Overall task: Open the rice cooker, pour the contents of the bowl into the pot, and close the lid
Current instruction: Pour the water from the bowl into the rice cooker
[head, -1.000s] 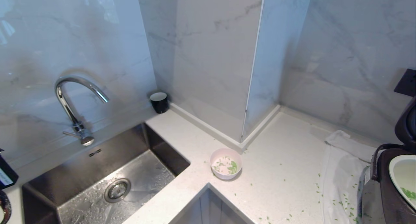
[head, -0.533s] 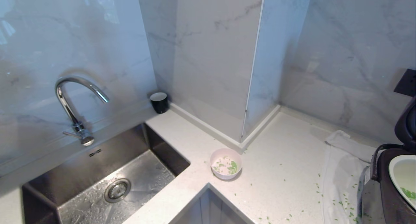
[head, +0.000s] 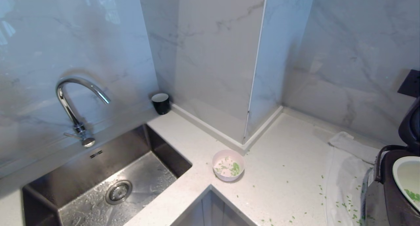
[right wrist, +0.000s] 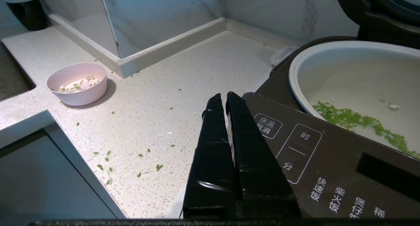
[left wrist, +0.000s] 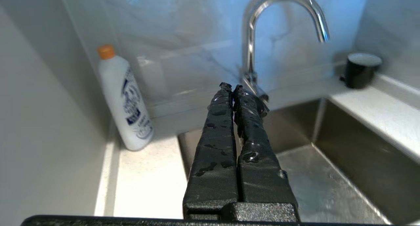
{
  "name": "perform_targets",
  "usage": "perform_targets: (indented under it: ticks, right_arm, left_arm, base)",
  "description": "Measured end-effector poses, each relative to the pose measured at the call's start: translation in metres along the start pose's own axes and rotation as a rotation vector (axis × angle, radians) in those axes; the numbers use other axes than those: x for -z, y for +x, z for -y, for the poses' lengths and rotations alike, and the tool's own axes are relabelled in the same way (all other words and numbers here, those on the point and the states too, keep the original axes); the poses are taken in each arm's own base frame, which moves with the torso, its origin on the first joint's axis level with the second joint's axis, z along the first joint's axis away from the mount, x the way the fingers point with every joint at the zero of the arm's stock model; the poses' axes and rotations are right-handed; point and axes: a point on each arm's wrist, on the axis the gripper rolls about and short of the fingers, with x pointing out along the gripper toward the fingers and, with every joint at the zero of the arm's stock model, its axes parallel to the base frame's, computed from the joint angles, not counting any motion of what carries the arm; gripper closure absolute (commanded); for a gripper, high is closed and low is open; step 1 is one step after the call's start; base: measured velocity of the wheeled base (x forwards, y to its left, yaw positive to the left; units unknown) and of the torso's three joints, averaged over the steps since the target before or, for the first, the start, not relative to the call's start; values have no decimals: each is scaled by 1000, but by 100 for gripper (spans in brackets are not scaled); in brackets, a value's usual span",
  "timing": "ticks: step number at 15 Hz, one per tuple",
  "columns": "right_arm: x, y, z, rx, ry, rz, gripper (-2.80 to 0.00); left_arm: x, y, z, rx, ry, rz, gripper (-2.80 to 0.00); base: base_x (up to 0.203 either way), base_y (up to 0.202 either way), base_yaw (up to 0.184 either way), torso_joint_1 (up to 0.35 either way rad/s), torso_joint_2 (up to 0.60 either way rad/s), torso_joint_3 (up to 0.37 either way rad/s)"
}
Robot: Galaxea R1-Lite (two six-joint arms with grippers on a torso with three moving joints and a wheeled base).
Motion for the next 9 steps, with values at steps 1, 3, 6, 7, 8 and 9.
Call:
perform_targets:
  ticks: [1, 3, 6, 7, 8, 9]
  right_arm:
    - [0, 0, 0, 0, 0, 0, 0]
    - [0, 0, 0, 0, 0, 0, 0]
    - [0, 0, 0, 0, 0, 0, 0]
    - [0, 0, 0, 0, 0, 0, 0]
    - [0, 0, 0, 0, 0, 0, 0]
    - [0, 0, 0, 0, 0, 0, 0]
  left_arm:
    - [10, -2, 1, 26, 8, -10, 0]
    - [29, -6, 4, 112, 21, -24, 0]
    - [50, -13, 7, 262, 28, -58, 0]
    - [51, -15, 8, 297, 15, -56, 0]
    - [53, -16, 9, 343, 1, -53, 0]
    - [55, -17, 9, 385, -4, -73, 0]
  base:
    - [0, 0, 0, 0, 0, 0]
    - [0, 0, 0, 0, 0, 0]
    - [0, 0, 0, 0, 0, 0]
    - [0, 0, 0, 0, 0, 0]
    - [0, 0, 0, 0, 0, 0]
    - [0, 0, 0, 0, 0, 0]
